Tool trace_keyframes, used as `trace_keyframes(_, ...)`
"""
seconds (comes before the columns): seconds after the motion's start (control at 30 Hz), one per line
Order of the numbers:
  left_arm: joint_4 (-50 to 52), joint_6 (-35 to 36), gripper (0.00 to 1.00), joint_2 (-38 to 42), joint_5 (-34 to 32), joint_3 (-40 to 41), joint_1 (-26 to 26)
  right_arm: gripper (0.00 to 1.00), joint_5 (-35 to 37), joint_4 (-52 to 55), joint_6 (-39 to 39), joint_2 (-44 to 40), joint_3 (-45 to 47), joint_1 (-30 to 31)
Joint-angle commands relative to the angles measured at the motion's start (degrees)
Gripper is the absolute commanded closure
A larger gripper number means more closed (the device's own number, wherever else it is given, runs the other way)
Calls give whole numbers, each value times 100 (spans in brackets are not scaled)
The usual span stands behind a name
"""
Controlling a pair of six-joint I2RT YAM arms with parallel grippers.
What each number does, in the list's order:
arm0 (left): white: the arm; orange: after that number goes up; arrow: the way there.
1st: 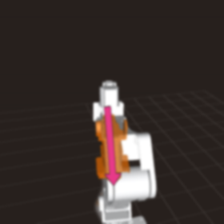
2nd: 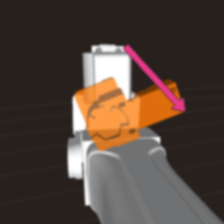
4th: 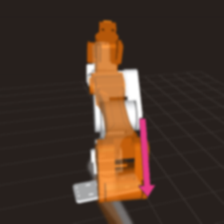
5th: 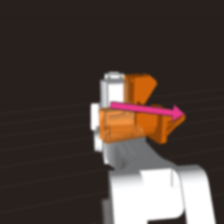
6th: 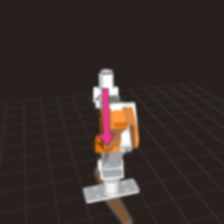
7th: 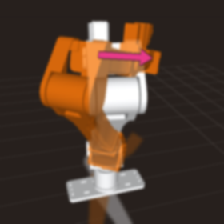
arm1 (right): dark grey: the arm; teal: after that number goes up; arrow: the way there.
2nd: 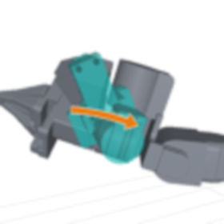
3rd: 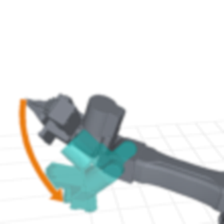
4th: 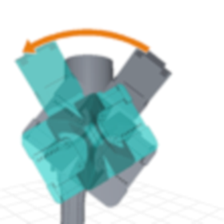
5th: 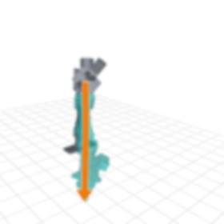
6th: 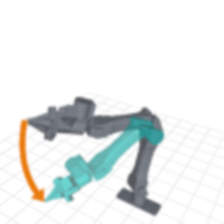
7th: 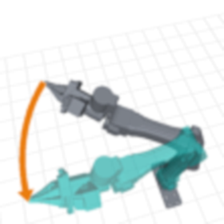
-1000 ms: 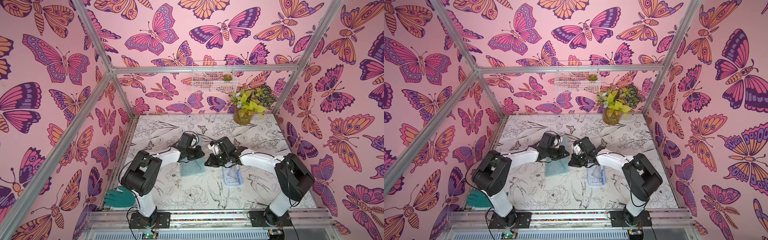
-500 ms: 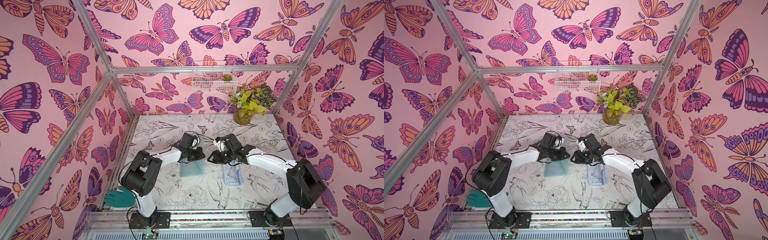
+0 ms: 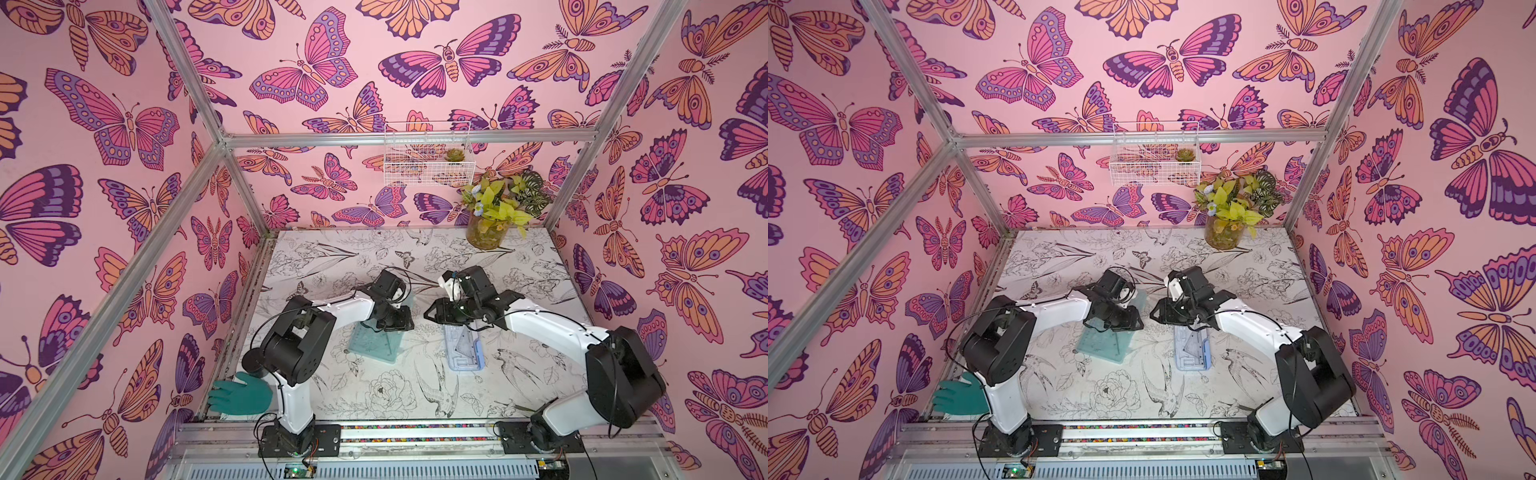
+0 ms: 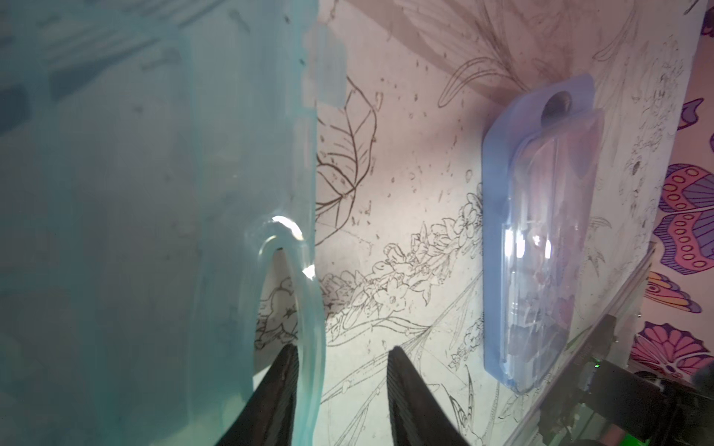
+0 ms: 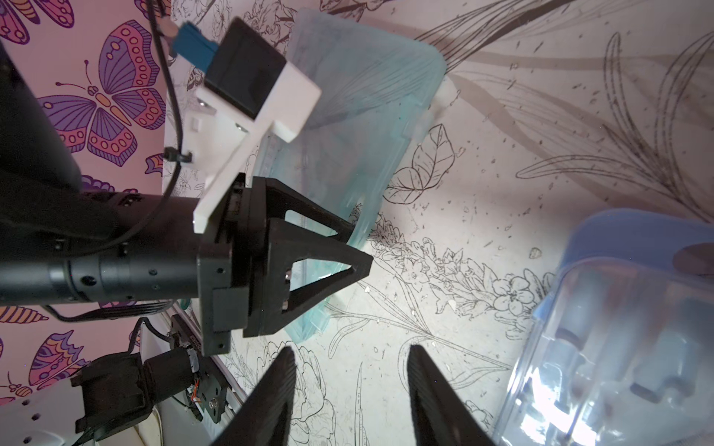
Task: Open the ruler set and take out the ruler
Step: Place the ruler set box at the center of the board.
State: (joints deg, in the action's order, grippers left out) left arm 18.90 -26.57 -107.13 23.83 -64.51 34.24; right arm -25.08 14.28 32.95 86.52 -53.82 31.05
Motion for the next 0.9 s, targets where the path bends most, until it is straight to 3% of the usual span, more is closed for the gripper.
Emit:
trace_keyframes(0.0,457,280,62,-89,-391,-135,99,51,-45,-26,-71,-99,156,-94)
trace_keyframes(0.27,969,599,68,-264,-1013,-488,445,52,-157,-214,-40,-74,302,-178)
trace_keyframes(0.6,1029,548,80,-124,-1232,-538,543,52,-185,-312,-25,-74,406,-204)
trace_keyframes(0.87,1078,460,81,229,-1268,-571,600,52,-204,-378,-8,-65,468,-213)
